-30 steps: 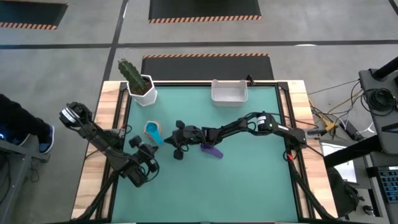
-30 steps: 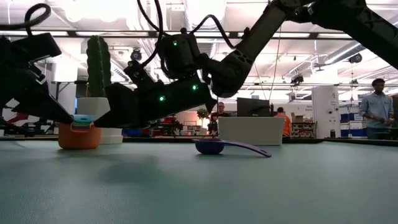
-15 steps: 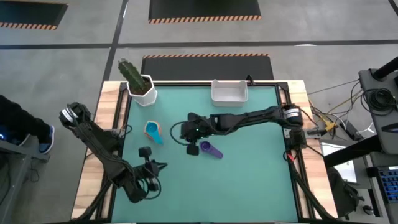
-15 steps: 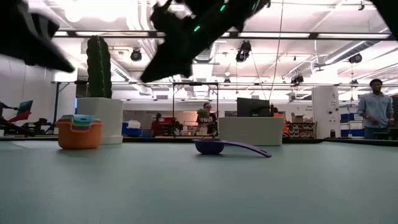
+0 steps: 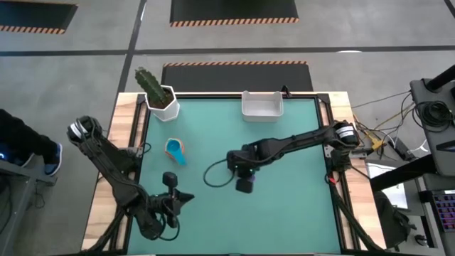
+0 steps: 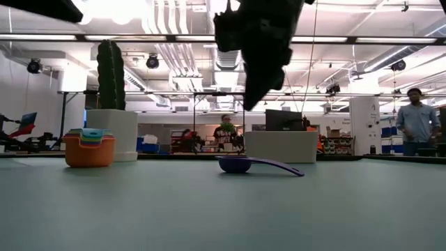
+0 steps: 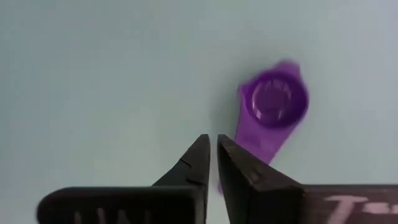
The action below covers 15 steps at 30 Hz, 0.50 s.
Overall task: Nest measuring cups in basket
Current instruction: Stack the purple measuring cup on top of the light blue measuring cup
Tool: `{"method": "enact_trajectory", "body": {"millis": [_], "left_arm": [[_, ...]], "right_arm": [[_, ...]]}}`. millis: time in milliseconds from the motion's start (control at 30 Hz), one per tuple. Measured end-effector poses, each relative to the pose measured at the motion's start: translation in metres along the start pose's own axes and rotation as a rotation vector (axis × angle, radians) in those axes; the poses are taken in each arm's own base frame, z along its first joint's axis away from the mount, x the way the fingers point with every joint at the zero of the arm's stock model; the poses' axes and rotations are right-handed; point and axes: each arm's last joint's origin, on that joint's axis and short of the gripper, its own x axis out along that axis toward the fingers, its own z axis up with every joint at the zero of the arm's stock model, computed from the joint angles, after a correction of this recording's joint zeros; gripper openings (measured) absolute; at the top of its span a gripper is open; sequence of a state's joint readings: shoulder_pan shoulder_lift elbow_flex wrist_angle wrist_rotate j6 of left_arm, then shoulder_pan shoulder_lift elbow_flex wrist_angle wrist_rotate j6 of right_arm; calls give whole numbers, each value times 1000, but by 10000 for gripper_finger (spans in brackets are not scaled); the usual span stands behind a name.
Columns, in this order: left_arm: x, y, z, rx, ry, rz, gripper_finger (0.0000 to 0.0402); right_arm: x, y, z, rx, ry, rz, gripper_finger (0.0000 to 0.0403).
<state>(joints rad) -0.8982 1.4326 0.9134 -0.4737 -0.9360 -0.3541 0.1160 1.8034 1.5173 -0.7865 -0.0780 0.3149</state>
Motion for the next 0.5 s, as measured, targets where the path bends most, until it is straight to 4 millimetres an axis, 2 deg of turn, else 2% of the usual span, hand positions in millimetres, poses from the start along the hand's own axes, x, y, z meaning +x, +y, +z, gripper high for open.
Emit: {"method": "enact_trajectory", "body": {"millis": [133,267,500], "left_arm": [[-8,10,7,22,-21,48,0],[-15,20,7,13,-43,87,0],[-16,22,4,-9,-45,89,0]], "right_arm": [[0,2,-7,-19,58,-24,57],[3,3,-15,-74,99,-86,117],[31,1,-37,-156,83,-197,222]]}}
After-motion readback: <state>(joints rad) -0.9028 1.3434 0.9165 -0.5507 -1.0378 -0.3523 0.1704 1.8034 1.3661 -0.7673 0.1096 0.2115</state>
